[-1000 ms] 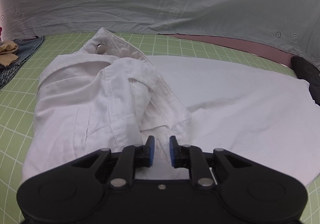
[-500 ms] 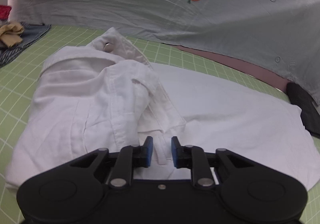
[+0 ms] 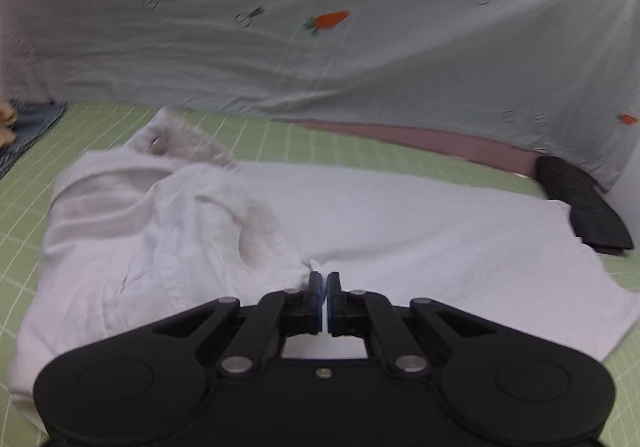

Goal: Fold clothes

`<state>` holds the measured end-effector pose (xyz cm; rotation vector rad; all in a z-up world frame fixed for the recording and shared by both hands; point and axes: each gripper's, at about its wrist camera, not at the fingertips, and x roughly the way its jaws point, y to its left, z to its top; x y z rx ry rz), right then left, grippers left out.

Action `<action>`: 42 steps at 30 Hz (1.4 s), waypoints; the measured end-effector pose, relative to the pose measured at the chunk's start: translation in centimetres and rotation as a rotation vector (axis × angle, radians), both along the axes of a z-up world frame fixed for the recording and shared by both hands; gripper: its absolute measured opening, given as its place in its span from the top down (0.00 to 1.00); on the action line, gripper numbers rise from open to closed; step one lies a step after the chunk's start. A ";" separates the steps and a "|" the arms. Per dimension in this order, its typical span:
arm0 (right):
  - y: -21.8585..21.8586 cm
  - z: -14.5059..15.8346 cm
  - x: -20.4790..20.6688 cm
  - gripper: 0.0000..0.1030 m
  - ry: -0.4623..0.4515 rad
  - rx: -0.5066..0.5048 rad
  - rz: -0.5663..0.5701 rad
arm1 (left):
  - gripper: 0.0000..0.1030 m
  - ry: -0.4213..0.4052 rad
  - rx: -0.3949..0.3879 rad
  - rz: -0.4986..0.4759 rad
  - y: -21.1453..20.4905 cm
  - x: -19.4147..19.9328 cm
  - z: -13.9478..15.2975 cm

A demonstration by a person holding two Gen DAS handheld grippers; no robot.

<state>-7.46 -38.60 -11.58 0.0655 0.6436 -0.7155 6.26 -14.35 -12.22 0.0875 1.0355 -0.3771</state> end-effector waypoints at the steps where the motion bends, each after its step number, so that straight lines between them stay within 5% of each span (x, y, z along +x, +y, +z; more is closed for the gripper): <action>1: -0.4 0.5 -1.0 1.00 -0.024 0.017 -0.055 | 0.10 0.003 0.001 -0.001 0.0 -0.1 0.0; 5: -3.9 -2.3 -4.2 1.00 0.057 0.133 -0.252 | 0.10 0.026 0.003 -0.003 -0.3 -0.7 -0.2; 8: -5.8 -3.1 -6.5 0.98 0.032 0.247 -0.318 | 0.10 0.032 0.008 -0.014 -1.2 -1.3 -0.1; 12: -5.9 -2.7 -7.9 0.57 0.017 0.246 -0.278 | 0.10 0.039 0.007 -0.023 -3.4 -2.1 0.0; 18: -8.5 -2.0 -9.6 0.33 0.033 0.230 -0.231 | 0.10 0.022 -0.006 -0.035 -8.4 -3.1 0.3; 28: -19.1 -2.3 -11.5 0.20 0.043 0.199 -0.252 | 0.07 0.021 0.031 -0.075 -17.9 -3.7 -1.2; 34: -28.4 -3.3 -13.1 0.10 0.029 0.158 -0.299 | 0.00 0.015 0.216 -0.109 -22.1 -3.5 -3.7; 42: -40.1 -5.2 -15.9 0.02 0.038 0.107 -0.390 | 0.00 0.046 0.331 -0.102 -23.5 -2.9 -5.1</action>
